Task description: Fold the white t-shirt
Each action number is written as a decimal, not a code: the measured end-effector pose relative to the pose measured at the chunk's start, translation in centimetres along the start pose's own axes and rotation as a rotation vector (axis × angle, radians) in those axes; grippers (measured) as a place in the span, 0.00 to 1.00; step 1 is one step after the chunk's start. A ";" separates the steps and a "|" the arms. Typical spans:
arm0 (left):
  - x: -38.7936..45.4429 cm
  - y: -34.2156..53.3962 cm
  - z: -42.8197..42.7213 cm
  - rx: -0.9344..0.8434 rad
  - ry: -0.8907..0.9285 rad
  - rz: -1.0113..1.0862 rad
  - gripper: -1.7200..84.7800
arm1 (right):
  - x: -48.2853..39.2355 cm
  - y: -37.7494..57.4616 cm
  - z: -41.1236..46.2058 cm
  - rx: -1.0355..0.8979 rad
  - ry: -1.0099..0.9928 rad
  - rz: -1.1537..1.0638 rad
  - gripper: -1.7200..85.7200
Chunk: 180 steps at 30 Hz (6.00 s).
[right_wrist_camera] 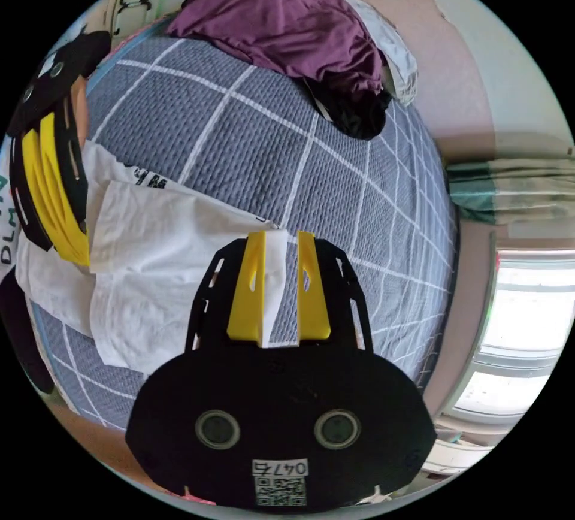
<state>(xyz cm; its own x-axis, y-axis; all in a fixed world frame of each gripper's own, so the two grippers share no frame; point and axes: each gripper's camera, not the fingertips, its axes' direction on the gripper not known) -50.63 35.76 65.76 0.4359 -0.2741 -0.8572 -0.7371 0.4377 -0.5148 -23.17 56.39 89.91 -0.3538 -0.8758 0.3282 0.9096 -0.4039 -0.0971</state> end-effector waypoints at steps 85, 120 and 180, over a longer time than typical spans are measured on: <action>21.6 17.8 -7.5 -0.224 -0.378 0.524 0.22 | -41.5 18.4 -20.8 0.214 -0.191 0.393 0.14; 14.4 7.3 -10.7 -0.364 -0.059 0.707 0.02 | -34.1 24.7 -23.7 0.210 -0.255 0.620 0.03; -15.7 -15.4 1.1 -0.217 0.168 0.159 0.01 | 9.2 27.2 -3.0 0.247 -0.482 0.643 0.01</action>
<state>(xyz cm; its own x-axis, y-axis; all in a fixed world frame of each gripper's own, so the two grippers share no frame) -45.58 34.23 87.13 0.2280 -0.3627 -0.9036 -0.8900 0.2987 -0.3444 -2.37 36.58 87.44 0.3309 -0.6839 0.6503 0.9435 0.2541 -0.2128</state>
